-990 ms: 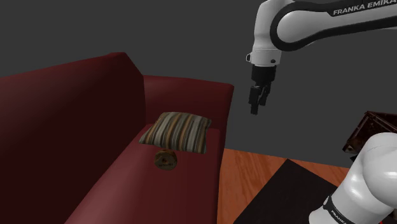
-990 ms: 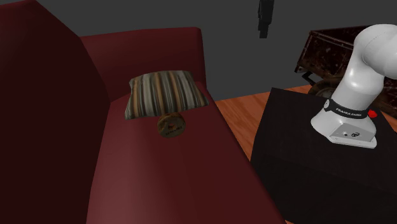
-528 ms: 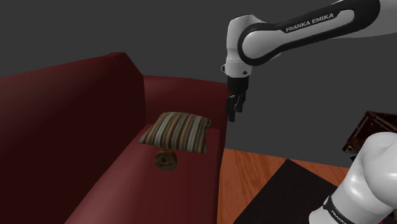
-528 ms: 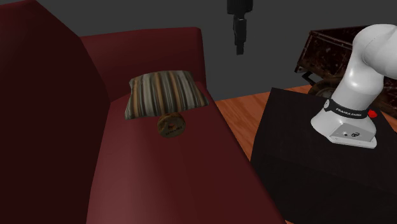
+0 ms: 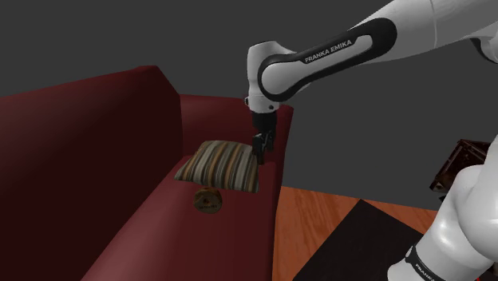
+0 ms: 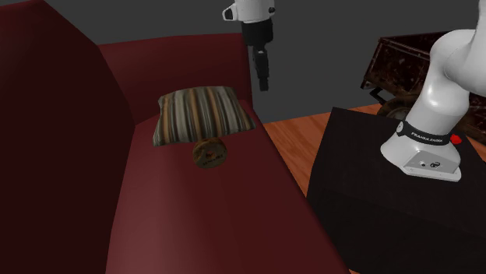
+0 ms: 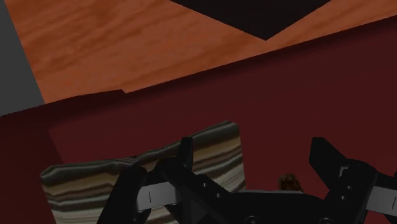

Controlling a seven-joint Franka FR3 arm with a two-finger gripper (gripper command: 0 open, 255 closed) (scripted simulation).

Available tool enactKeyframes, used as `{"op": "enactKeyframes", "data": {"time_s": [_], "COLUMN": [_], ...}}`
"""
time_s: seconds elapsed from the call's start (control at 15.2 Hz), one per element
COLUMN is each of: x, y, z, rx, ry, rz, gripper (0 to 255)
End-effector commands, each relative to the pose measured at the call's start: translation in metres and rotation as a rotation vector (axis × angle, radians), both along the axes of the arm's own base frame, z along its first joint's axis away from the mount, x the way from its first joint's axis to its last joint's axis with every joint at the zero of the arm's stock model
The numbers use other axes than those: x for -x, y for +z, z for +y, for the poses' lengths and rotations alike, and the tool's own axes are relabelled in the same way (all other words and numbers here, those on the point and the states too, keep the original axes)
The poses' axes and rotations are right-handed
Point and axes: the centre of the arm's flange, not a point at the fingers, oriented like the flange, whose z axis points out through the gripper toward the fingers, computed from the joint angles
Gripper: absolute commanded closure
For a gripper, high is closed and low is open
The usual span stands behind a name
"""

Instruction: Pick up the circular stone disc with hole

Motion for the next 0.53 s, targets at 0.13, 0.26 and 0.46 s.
{"op": "enactKeyframes", "data": {"time_s": [0.13,0.26,0.46], "x": [-0.03,-0.044,-0.064], "y": [-0.031,-0.045,-0.066], "z": [0.037,0.055,0.083], "rx": [-0.01,-0.014,-0.021], "ry": [0.063,0.095,0.142], "rz": [0.013,0.019,0.029], "gripper": [0,0,0]}}
